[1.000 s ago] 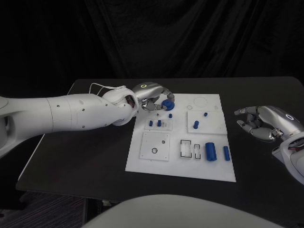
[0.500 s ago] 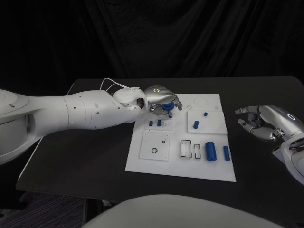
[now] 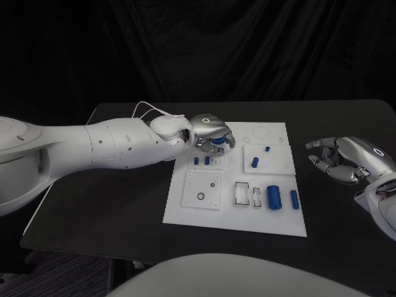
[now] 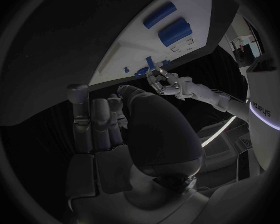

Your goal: Assemble the parts on the task board

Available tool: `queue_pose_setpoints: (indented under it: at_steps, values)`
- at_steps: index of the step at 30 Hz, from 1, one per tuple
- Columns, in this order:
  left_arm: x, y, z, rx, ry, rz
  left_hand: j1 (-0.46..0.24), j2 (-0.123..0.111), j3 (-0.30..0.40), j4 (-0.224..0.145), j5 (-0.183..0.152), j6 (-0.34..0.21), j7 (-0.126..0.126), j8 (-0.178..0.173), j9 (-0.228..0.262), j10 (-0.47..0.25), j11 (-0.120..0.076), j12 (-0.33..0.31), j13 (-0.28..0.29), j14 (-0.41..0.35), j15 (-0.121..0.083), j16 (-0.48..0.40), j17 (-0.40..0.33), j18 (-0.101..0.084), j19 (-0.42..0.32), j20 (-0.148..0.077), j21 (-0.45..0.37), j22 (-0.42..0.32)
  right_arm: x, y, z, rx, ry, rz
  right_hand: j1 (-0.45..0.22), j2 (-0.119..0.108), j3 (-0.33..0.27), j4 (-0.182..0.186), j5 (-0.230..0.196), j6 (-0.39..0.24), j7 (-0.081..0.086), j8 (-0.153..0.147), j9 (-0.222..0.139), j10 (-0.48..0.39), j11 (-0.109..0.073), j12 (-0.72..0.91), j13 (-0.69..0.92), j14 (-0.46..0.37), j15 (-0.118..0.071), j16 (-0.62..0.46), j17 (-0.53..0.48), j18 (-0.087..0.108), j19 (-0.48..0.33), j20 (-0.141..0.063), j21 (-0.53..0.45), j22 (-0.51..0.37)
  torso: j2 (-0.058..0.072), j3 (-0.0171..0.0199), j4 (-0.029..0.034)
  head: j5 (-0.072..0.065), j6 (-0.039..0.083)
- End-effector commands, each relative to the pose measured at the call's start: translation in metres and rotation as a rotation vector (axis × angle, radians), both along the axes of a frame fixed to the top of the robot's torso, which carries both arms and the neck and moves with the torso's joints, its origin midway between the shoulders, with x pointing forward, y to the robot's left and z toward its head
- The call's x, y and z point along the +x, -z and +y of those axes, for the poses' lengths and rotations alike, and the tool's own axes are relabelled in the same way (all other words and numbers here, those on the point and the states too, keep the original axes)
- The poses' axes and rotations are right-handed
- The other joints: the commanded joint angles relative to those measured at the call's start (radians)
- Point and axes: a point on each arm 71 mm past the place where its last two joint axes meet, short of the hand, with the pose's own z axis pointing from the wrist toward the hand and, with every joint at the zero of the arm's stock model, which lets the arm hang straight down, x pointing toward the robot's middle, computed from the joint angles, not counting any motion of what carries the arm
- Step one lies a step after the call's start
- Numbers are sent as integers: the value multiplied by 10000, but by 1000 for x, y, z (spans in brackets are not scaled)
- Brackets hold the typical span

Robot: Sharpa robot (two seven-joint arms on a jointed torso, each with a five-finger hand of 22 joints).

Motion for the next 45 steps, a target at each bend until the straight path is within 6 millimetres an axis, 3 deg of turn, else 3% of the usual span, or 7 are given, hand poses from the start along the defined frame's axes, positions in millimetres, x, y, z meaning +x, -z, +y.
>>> queue_pose_setpoints:
  at_steps: [1, 28, 37, 45]
  values:
    - [0, 3, -1, 225, -53, 222, -119, -23, -19, -51, -70, 88, 20, 50, -17, 106, 15, 100, 29, -71, 4, 9, -13, 2, 72, 26, -26, 1334, -1, 0, 0, 29, -30, -65, -42, -85, 59, 10, 32, 62, -25, 47, -8, 15, 7, 19, -12, 59, -10, 40, -16, 171, 58, 18, 15, 729, -2, 3, 2, -13, -1]
    - [0, 18, 1, 469, -466, 559, 17, 135, 227, -303, 178, 569, 149, 216, -94, 482, -55, 480, 35, -87, -53, -12, -172, -22, 194, -6, 42, 1413, -2, 0, 0, -28, -82, 42, -60, -92, 62, 17, 47, 68, -24, 44, -14, -3, 9, 5, -34, 42, -8, 20, -46, 175, 50, 19, -11, 724, -3, -2, 2, -38, -1]
    - [0, 18, 0, 366, -465, 435, 137, 283, 477, -508, 266, 769, 233, 294, -122, 956, -161, 659, -45, 29, -132, 73, -93, -73, 361, -69, 266, 1512, -2, 1, 0, -56, -82, 84, -67, -92, 68, 19, 56, 72, -24, 42, -19, 0, 9, 5, -34, 47, -7, 24, -37, 174, 52, 19, -11, 725, -5, 4, 0, -30, -1]
    - [-2, 13, 5, -26, -509, -71, 171, 272, 546, -595, 276, 771, 236, 287, -144, 1101, -183, 684, -95, 89, -155, 113, -49, -92, 421, -93, 349, 1543, -2, 1, 1, -55, -109, 86, -67, -92, 68, 19, 56, 72, -24, 42, -19, 0, 9, 5, -34, 47, -7, 24, -37, 174, 52, 19, -11, 725, -4, 5, 2, -67, -1]
